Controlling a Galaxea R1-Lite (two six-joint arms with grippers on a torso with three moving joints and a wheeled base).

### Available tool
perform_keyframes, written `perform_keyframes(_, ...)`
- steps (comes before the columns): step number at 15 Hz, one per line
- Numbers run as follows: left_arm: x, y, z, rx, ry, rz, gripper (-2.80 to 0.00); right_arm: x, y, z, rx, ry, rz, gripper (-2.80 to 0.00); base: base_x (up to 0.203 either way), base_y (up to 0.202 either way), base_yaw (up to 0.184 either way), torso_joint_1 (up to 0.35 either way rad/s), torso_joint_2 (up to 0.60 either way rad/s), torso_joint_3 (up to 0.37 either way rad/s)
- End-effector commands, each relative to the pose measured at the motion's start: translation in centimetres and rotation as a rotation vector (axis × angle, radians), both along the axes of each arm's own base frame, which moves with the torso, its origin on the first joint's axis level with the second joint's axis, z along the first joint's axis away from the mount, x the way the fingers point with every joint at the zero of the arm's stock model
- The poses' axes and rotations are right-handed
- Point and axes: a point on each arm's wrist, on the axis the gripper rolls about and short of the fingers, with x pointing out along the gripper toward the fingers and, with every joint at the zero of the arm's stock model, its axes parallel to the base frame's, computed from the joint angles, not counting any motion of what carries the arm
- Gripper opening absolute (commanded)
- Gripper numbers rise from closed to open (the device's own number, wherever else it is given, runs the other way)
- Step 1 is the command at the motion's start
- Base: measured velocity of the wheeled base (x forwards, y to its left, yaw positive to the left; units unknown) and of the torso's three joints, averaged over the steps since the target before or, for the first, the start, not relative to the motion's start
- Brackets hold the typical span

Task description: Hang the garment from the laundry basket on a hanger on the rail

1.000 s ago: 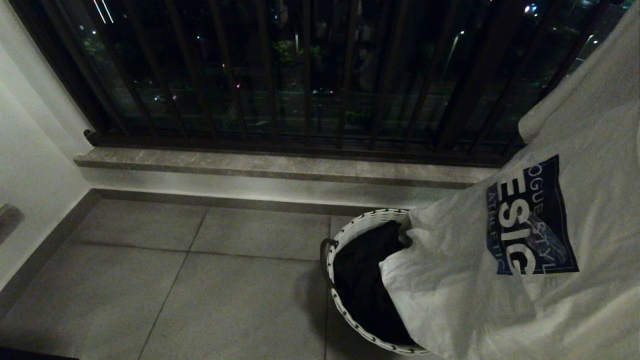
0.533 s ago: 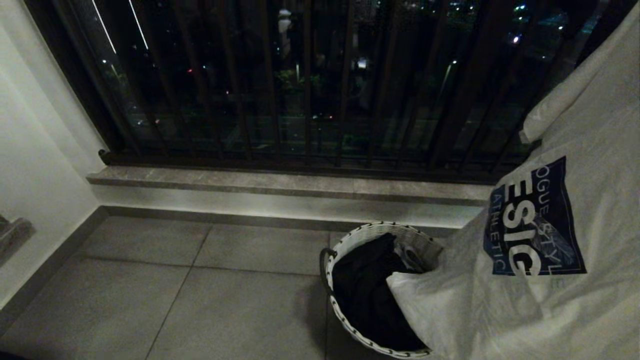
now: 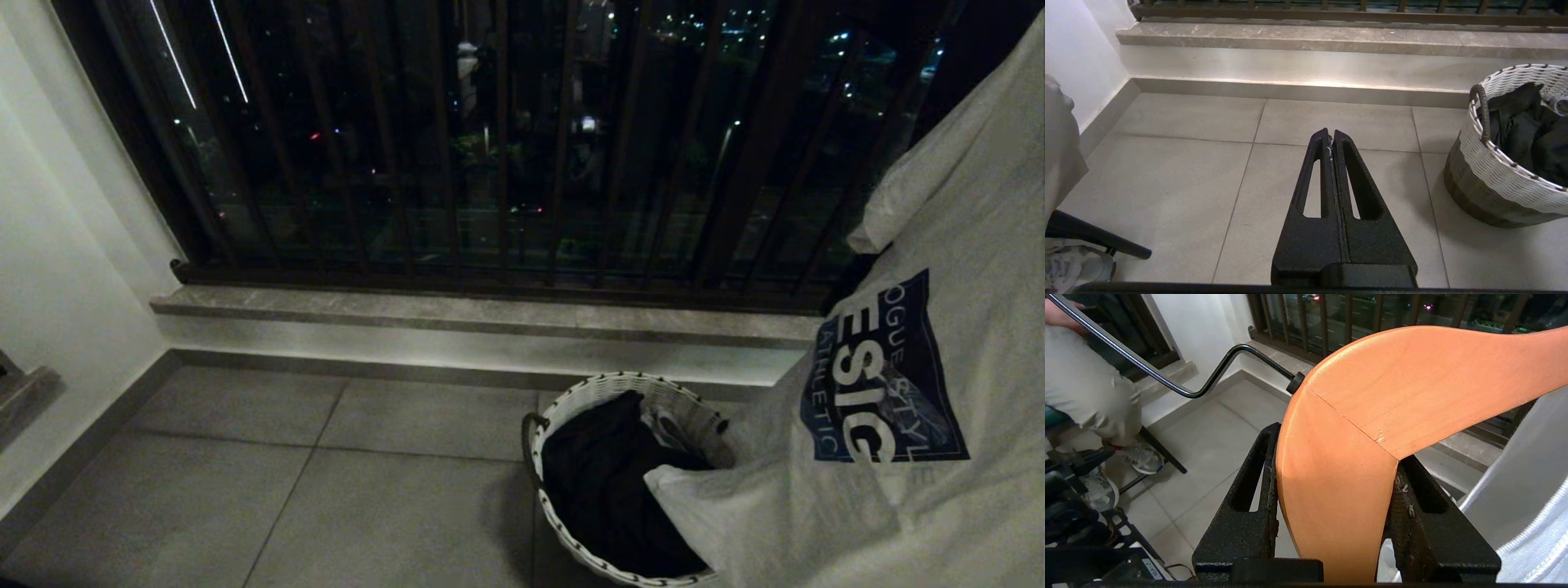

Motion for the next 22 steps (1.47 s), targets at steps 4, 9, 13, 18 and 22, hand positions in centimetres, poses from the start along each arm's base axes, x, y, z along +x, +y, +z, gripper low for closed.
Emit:
perform_keyframes(4,0.0,0.0,0.0,0.0,0.001,0.0,-2.8,-0.1,-0.1,0.0,0.006,0.002,0.001,-2.8,0.0,0.0,0.0,0.0,0.0,0.0)
perform_keyframes(9,0.0,0.0,0.0,0.0,0.001,0.0,-2.8,-0.1,0.0,0.1,0.003,-0.002,0.01,-2.8,0.0,0.0,0.0,-0.007,-0.07,-0.1)
perform_keyframes(13,0.0,0.0,0.0,0.0,0.001,0.0,-2.8,-0.4,0.0,0.4,0.013,-0.012,0.094,-2.8,0.0,0.0,0.0,0.011,-0.39,-0.389)
perform_keyframes(18,0.0,0.0,0.0,0.0,0.001,0.0,-2.8,-0.2,0.3,1.1,0.02,-0.019,0.145,-2.8,0.0,0.0,0.0,0.064,-0.47,-0.375)
perform_keyframes(22,0.0,0.0,0.0,0.0,0.001,0.0,-2.8,0.1,0.6,2.8,0.098,0.01,0.215,-2.8,0.0,0.0,0.0,0.128,-0.46,-0.345)
